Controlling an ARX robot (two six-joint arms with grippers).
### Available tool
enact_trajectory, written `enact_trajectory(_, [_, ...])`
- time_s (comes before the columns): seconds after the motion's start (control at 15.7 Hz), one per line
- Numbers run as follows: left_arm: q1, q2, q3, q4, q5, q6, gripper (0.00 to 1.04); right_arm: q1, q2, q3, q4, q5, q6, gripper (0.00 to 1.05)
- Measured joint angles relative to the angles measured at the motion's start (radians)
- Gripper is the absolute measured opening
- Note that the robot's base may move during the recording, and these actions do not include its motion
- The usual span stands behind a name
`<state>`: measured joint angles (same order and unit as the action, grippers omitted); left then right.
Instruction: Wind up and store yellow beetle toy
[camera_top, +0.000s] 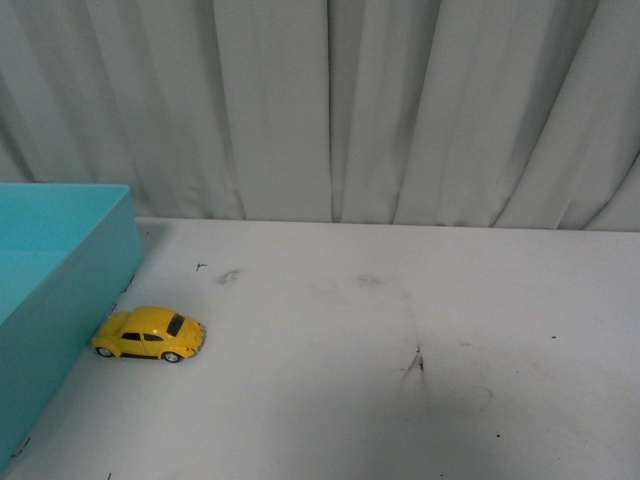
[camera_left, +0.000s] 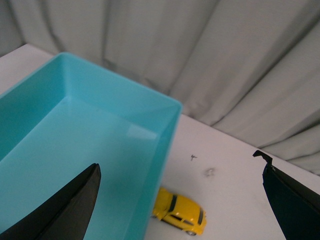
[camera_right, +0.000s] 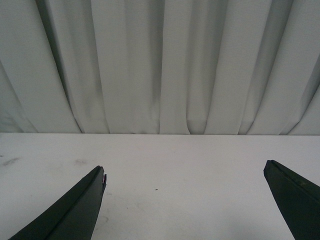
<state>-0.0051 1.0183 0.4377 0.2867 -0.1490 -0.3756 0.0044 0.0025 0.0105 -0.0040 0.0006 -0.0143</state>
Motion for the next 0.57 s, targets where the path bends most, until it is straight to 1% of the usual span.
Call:
enact_trajectory(0.13, [-0.025, 0.220, 0.163, 0.078, 0.082, 0.101, 0.98, 0.000, 0.000, 0.000, 0.000, 0.000, 0.000, 0.98])
enact_trajectory(0.19, [-0.049, 0.314, 0.238, 0.083, 0.114, 0.162, 0.98, 0.000, 0.000, 0.000, 0.000, 0.000, 0.000, 0.98])
enact_trajectory(0.26, [-0.070, 0.406, 0.310, 0.074, 0.191, 0.236, 0.98, 0.000, 0.000, 0.000, 0.000, 0.000, 0.000, 0.98])
enact_trajectory(0.38, [-0.093, 0.523, 0.424, -0.011, 0.317, 0.374, 0.98, 0.000, 0.000, 0.000, 0.000, 0.000, 0.000, 0.98])
enact_trajectory(0.57, [-0.155, 0.623, 0.555, -0.196, 0.475, 0.658, 0.98, 0.000, 0.000, 0.000, 0.000, 0.000, 0.000, 0.98])
